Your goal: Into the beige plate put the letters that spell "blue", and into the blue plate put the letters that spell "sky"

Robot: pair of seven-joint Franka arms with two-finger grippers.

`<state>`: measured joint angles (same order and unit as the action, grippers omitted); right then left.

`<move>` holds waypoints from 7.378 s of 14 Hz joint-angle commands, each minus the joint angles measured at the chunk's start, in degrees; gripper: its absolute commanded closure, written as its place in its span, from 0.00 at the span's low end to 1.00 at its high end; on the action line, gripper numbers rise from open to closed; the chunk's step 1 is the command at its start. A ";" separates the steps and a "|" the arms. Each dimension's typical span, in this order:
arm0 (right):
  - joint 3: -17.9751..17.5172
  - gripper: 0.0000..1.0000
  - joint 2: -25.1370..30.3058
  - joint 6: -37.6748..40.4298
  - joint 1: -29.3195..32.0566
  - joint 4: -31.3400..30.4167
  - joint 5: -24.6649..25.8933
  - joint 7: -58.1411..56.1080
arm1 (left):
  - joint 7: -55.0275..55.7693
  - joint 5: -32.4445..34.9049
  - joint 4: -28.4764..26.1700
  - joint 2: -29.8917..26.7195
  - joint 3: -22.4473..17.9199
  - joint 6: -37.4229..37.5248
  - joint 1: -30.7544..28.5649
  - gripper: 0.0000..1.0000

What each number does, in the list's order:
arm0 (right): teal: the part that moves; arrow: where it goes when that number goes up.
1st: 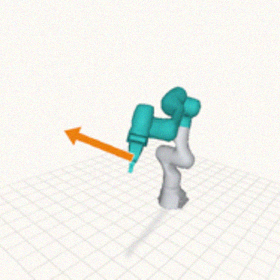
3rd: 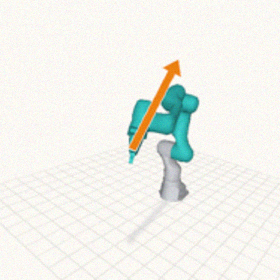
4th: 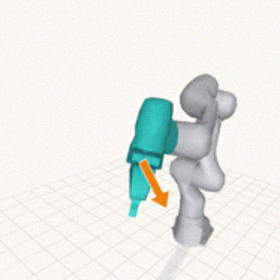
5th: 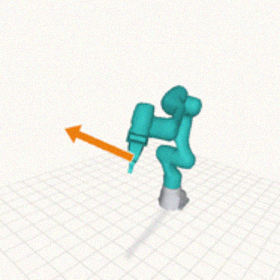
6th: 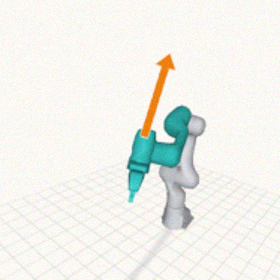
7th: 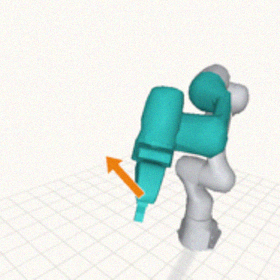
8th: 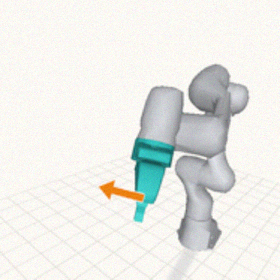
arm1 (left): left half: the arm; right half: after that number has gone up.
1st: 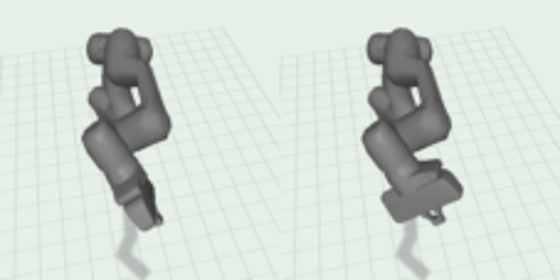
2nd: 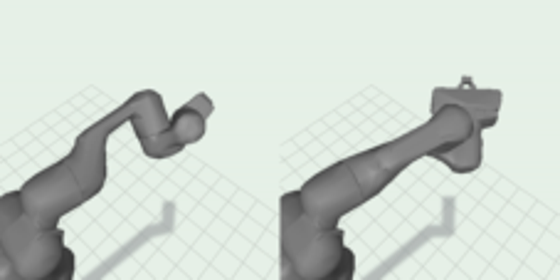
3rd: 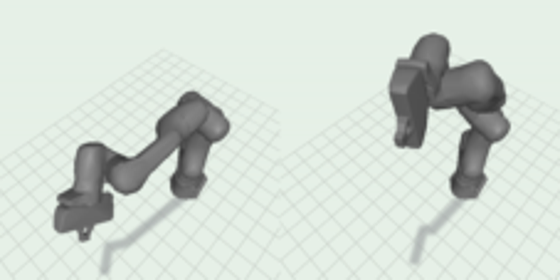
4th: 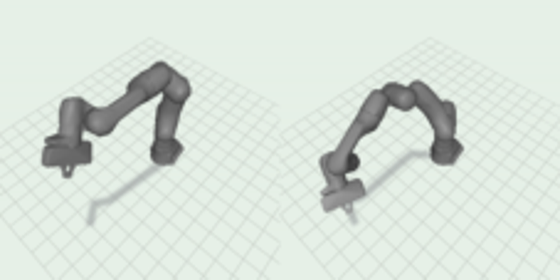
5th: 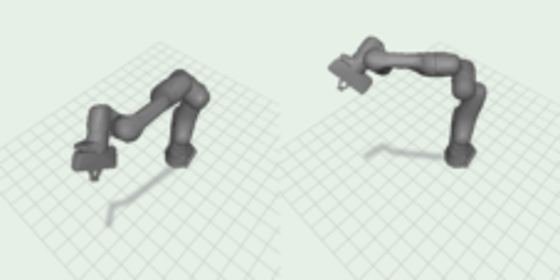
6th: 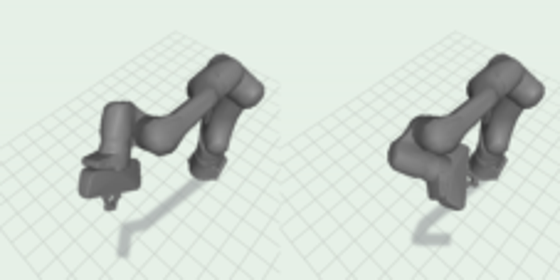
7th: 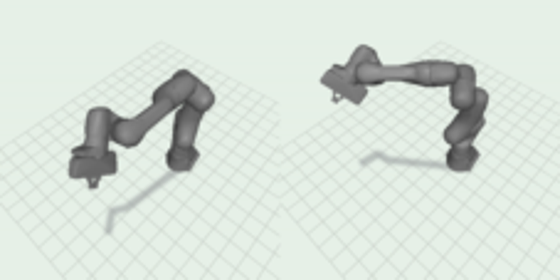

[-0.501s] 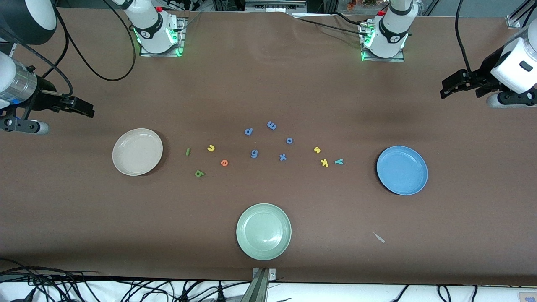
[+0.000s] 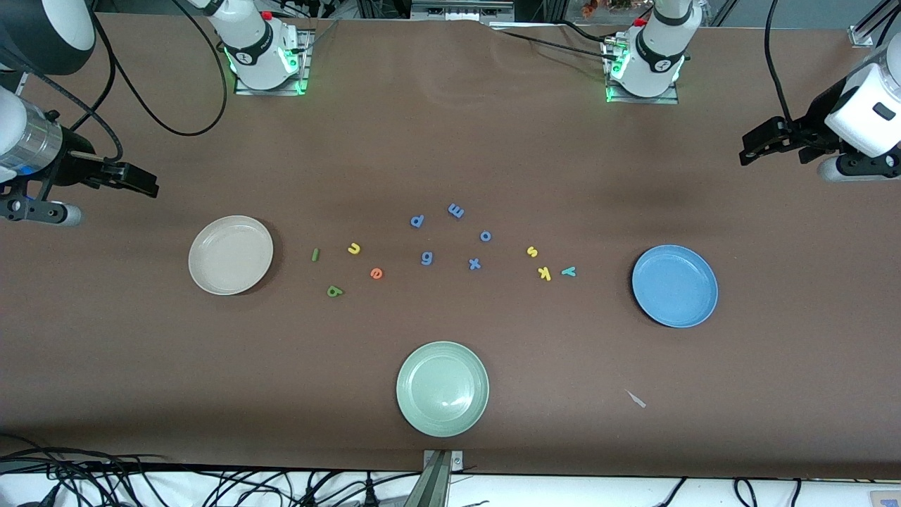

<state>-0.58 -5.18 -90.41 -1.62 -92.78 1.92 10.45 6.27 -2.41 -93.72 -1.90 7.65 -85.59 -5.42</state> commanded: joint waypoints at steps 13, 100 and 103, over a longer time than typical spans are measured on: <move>0.23 0.00 -0.01 0.76 0.13 0.84 -1.30 -0.78 | -0.03 -0.41 0.73 0.14 0.17 1.57 -0.30 0.00; -0.21 0.00 -3.78 -0.11 -3.47 0.75 -1.30 0.19 | 3.23 -0.41 1.52 0.23 1.49 3.59 -0.21 0.00; -0.30 0.00 -7.90 -3.70 -7.32 0.58 -1.47 0.54 | 3.31 -0.41 1.52 0.23 1.58 3.68 -0.21 0.00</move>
<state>-1.04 -10.13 -92.14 -6.23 -92.90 1.32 10.50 8.83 -2.41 -93.34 -1.82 9.02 -83.07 -5.41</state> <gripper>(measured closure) 0.000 0.000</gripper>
